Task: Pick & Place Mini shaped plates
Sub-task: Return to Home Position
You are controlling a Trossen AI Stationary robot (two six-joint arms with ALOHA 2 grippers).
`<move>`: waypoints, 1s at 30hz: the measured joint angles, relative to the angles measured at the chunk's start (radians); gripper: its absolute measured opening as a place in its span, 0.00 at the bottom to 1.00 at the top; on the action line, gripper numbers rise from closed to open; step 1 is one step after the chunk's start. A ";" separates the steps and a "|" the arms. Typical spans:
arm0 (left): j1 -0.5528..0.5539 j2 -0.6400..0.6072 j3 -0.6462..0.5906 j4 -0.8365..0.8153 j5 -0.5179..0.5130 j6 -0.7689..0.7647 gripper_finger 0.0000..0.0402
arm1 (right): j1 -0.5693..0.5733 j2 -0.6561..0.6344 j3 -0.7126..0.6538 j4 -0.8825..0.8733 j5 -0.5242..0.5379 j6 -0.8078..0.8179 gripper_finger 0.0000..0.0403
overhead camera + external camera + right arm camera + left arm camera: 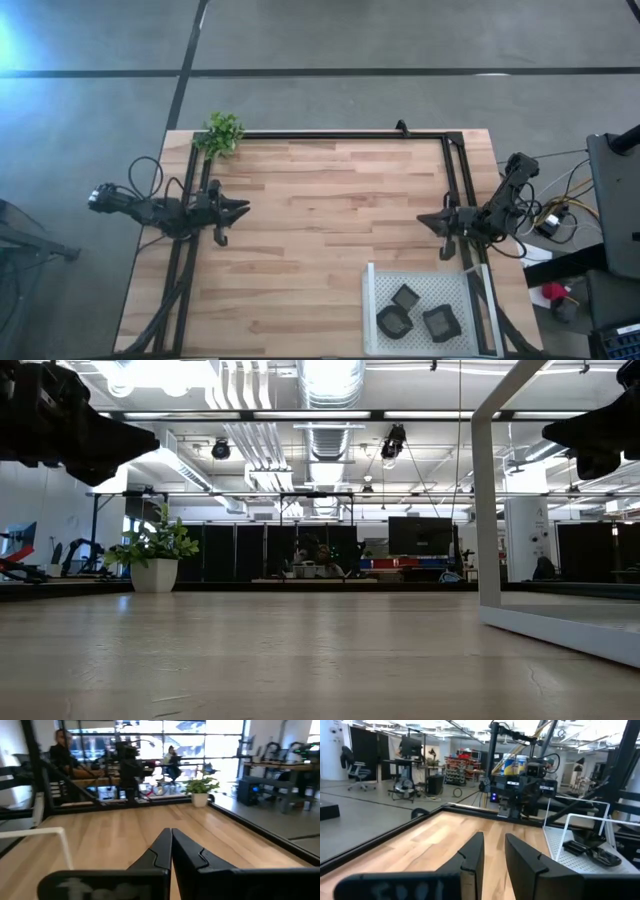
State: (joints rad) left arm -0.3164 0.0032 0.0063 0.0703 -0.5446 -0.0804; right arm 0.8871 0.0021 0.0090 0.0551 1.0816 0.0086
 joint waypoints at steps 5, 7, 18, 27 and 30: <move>0.000 0.003 0.000 -0.007 -0.001 0.022 0.18 | 0.000 0.000 0.000 0.000 0.043 0.000 0.02; 0.000 0.004 0.000 -0.008 -0.001 0.021 0.18 | 0.000 0.000 0.000 0.000 0.044 -0.007 0.02; 0.000 0.029 0.000 -0.011 0.000 0.032 0.18 | 0.000 0.000 0.000 0.000 0.043 -0.008 0.02; 0.000 0.029 0.000 -0.011 0.000 0.031 0.18 | 0.000 0.000 0.000 0.001 0.043 -0.008 0.02; 0.000 0.029 0.000 -0.011 0.000 0.031 0.18 | 0.000 0.000 0.000 0.001 0.043 -0.009 0.02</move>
State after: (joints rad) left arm -0.3164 0.0322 0.0059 0.0597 -0.5446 -0.0490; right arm 0.8870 0.0021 0.0093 0.0559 1.1244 0.0000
